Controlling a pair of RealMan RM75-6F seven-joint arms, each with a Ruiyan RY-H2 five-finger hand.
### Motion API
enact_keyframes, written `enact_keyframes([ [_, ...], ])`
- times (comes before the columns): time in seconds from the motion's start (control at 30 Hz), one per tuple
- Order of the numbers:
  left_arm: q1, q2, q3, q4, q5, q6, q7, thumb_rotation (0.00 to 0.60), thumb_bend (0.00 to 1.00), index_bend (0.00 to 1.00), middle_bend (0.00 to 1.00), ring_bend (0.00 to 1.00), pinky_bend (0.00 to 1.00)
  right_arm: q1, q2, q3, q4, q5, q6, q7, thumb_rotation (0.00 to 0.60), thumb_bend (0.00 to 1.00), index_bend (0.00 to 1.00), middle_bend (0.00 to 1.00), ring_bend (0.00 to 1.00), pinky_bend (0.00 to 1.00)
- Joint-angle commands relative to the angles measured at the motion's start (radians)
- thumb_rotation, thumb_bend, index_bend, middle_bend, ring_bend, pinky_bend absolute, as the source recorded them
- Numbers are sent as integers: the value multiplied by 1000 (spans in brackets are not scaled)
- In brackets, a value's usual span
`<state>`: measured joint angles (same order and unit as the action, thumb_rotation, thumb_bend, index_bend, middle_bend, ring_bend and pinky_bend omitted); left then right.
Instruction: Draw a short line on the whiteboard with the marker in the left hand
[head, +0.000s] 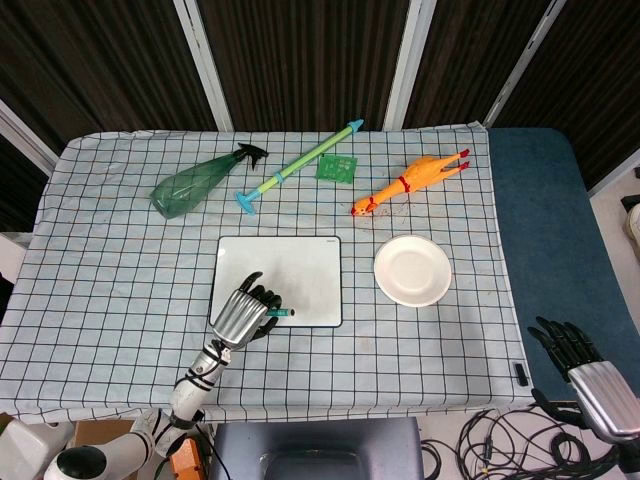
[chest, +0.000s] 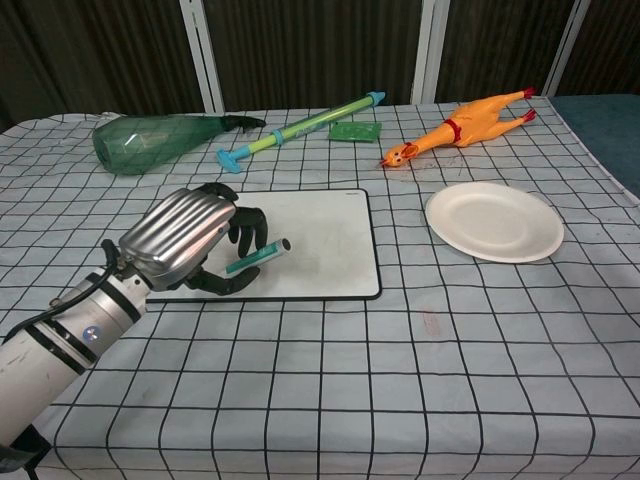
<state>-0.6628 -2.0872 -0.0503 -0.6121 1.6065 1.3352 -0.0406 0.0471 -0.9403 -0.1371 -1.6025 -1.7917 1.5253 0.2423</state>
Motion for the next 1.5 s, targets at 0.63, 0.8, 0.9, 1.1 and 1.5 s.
enact_keyframes([
  [0.63, 26, 16, 5, 61, -14, 11, -60, 600, 513, 771, 800, 491, 218, -2, -2, 1, -2, 2, -1, -9, 600, 269, 0, 0, 0, 46],
  [0.8, 27, 28, 3, 40, -10, 35, -43, 600, 514, 771, 800, 492, 218, -2, -3, 1, -1, 0, 0, -10, 600, 269, 0, 0, 0, 47],
  [0.9, 32, 45, 2, 19, -5, 59, -26, 600, 515, 771, 800, 491, 218, -2, -3, 1, -1, -1, 0, -11, 600, 269, 0, 0, 0, 46],
  [1.1, 56, 121, -10, -20, -13, 105, 37, 600, 514, 771, 799, 491, 218, -3, -2, -3, 0, -8, 2, -11, 600, 269, 0, 0, 0, 47],
  [1.5, 128, 186, -43, 167, -139, -75, 110, 600, 513, 692, 703, 450, 196, -3, -6, -8, 0, -21, 0, -25, 600, 269, 0, 0, 0, 47],
])
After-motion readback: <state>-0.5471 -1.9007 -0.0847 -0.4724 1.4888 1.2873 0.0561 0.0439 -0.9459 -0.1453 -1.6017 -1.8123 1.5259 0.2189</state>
